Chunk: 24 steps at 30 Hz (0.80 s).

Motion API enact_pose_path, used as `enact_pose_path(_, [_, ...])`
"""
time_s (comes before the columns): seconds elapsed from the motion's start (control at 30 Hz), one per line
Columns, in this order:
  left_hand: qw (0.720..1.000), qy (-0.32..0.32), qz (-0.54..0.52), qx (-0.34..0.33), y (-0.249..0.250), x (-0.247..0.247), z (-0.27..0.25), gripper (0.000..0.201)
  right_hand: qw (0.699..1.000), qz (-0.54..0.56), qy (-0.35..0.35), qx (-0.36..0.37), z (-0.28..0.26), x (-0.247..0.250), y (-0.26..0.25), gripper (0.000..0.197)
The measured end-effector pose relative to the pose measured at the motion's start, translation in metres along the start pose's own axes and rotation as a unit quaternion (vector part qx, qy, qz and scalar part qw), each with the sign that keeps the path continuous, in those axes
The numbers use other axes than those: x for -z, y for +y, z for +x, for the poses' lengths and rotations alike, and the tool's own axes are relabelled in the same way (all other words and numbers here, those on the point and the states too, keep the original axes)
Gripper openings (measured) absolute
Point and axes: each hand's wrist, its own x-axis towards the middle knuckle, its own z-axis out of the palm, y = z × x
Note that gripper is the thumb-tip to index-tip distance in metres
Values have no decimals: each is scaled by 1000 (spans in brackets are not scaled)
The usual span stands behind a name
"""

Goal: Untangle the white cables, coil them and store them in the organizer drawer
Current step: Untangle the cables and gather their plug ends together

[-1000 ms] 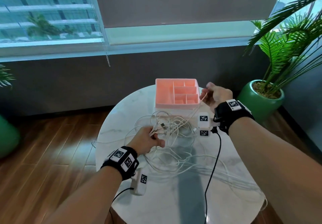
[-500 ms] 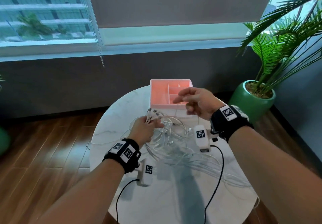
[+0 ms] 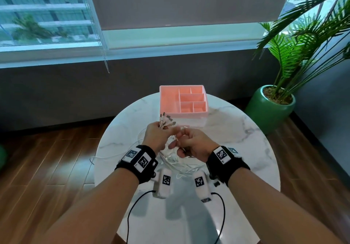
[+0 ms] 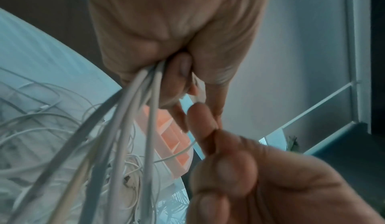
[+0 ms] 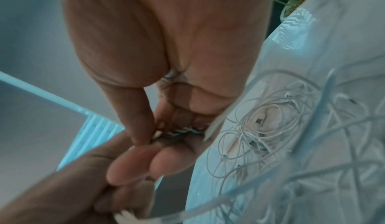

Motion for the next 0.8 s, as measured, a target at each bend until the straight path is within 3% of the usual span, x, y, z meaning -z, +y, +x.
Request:
enact_pose_path(0.13, [999,21,9,-25,-2,3,-4,35,998,-1,-15,-55,0,2,9,16])
enact_pose_path(0.2, [999,17,1,-47,-4,6,-8,35,995,49,38,-75,6,6,14,4])
enact_pose_path(0.3, [995,-53,-31,-78,-5,11,-18,27,970,170,143,-97,18,20,19,38])
enact_pose_path(0.37, [989,-117,-30,-89,-5,15,-25,25,950,243,159,-115,25,26,19,51])
enact_pose_path(0.5, [974,-198,40,-99,-7,22,-37,24,950,204,214,-101,42,22,9,25])
enact_pose_path(0.6, [978,-193,53,-64,-18,29,-36,29,947,181,256,-75,49,22,-18,22])
enact_pose_path(0.67, [983,-169,58,-39,-24,35,-34,39,953,175,238,-70,49,27,-46,28])
enact_pose_path(0.8, [995,-91,44,-23,-32,38,-29,36,968,159,185,-56,41,25,-98,25])
